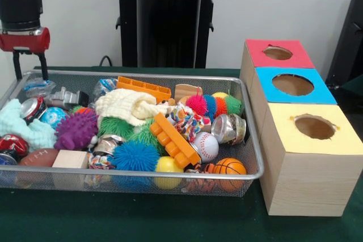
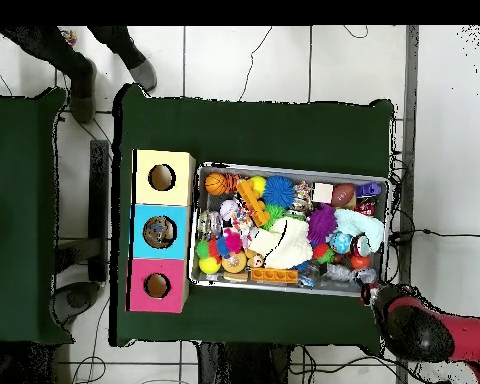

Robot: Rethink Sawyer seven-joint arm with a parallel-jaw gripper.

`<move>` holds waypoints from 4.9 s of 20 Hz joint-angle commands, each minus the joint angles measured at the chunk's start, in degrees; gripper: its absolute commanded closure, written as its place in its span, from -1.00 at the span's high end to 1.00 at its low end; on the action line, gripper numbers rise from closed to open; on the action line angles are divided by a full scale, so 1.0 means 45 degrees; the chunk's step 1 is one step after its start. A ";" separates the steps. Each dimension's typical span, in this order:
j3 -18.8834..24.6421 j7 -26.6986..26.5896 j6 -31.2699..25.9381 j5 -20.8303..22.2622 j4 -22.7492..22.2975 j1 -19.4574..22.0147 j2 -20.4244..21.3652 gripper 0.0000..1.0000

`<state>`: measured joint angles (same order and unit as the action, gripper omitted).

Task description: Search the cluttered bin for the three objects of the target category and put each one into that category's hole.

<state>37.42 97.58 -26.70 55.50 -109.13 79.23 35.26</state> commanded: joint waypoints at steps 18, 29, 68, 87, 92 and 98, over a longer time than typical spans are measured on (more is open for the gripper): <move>-0.2972 -0.0549 0.2602 0.2414 -0.0457 -0.0367 -0.1501 1.00; -0.3616 -0.0015 0.3438 0.2107 -0.0713 -0.0918 -0.1763 1.00; -0.3670 -0.0805 0.2414 -0.0483 -0.1738 -0.2054 0.0776 1.00; -0.1710 -0.1997 -0.0272 -0.2005 -0.0437 -0.1554 0.0627 1.00; -0.1501 -0.2113 -0.0576 -0.2152 -0.0332 -0.1411 0.0670 1.00; -0.1240 -0.2436 -0.0780 -0.2109 0.0148 -0.1224 0.0253 1.00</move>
<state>26.11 97.58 -22.87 47.92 -115.13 72.47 37.72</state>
